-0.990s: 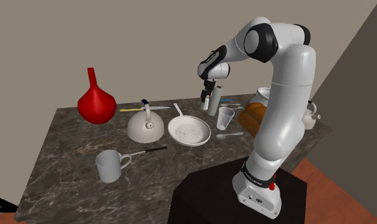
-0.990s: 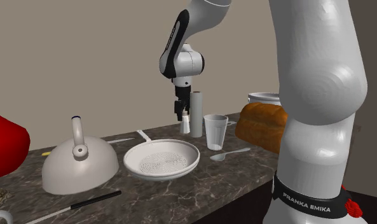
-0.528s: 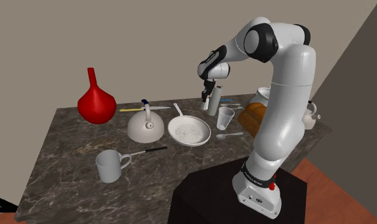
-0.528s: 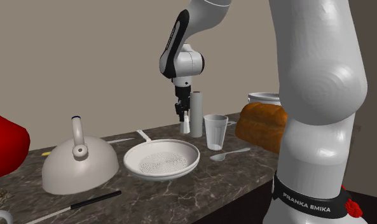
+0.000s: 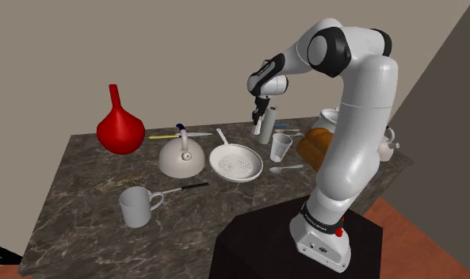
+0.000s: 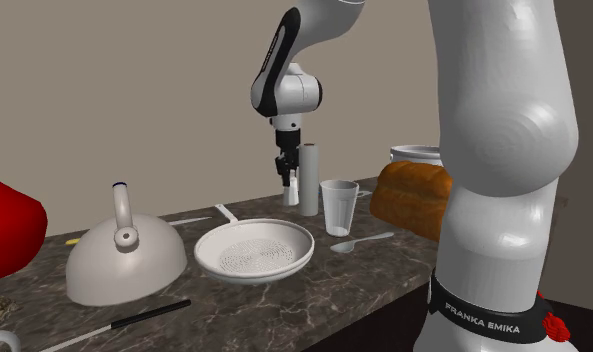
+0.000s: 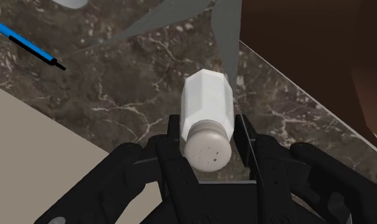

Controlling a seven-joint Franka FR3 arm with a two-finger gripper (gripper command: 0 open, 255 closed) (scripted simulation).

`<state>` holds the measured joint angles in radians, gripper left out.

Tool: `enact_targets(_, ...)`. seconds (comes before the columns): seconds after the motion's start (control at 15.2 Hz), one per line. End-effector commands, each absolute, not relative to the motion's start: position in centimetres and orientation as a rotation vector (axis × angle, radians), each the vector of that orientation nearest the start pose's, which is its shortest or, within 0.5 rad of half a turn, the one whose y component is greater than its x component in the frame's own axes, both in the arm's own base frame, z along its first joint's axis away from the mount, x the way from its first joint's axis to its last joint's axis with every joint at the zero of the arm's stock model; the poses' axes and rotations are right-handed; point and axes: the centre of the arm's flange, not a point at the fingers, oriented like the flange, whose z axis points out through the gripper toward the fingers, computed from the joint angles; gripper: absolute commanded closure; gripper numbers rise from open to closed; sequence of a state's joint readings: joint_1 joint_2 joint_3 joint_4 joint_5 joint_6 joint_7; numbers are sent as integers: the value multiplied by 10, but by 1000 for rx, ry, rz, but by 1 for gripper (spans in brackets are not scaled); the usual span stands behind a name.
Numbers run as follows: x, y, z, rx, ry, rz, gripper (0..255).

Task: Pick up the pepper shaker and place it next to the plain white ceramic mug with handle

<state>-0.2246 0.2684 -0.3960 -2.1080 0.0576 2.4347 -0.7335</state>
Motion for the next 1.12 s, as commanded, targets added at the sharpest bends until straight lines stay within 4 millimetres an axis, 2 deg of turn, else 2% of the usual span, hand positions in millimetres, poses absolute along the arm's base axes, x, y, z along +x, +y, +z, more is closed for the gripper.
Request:
enact_targets(0.0, 478, -335, 316, -3238, -141, -38, 255)
enact_targets(1.06, 478, -335, 401, -3238, -141, -38, 255)
